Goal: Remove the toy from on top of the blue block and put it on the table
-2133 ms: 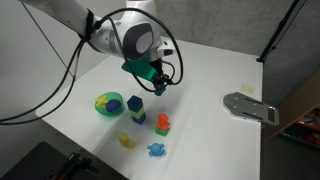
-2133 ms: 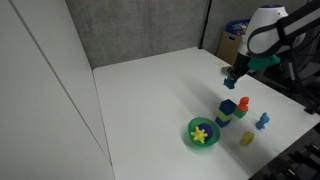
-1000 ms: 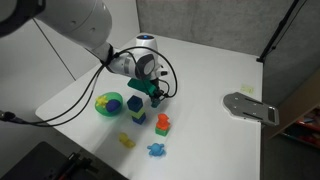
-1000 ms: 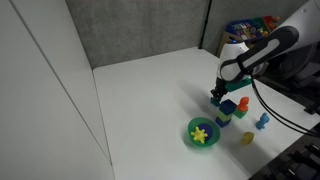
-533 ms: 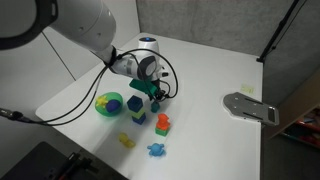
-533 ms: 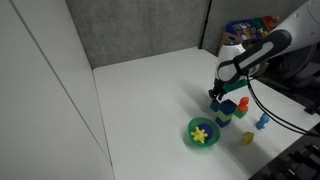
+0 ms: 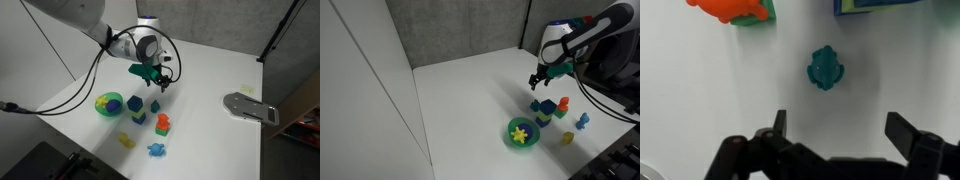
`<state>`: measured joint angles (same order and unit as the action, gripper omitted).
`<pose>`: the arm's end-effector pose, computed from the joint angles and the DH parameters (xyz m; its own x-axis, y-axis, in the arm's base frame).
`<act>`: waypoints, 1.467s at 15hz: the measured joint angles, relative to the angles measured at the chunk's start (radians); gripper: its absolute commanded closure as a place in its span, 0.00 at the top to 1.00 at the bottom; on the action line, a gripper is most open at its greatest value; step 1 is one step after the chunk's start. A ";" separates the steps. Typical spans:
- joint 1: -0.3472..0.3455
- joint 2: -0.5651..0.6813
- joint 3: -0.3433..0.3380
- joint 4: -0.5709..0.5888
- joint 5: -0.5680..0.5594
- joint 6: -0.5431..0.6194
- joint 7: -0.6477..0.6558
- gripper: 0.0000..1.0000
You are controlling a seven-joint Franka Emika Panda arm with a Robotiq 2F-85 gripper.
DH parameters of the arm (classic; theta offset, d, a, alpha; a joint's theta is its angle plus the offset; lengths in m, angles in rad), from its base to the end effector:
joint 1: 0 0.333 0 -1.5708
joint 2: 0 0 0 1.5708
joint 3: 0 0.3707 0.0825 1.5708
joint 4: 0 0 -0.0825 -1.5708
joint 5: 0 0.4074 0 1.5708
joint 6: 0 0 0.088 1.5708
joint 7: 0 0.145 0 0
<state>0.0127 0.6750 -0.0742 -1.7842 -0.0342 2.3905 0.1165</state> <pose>0.6940 -0.0408 0.1572 0.9884 -0.1391 -0.0603 -0.1345 -0.9880 0.0754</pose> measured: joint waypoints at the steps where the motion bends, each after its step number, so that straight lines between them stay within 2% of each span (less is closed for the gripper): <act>1: 0.000 -0.029 0.000 -0.002 0.000 -0.033 0.000 1.00; 6: 0.001 -0.194 0.000 -0.039 -0.002 -0.213 -0.005 1.00; 13: -0.010 -0.450 0.000 -0.143 -0.010 -0.408 -0.046 1.00; 22: -0.042 -0.819 0.000 -0.329 -0.034 -0.557 -0.092 1.00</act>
<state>-0.0296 -0.1440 -0.0742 -2.1133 -0.0687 1.8334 0.0242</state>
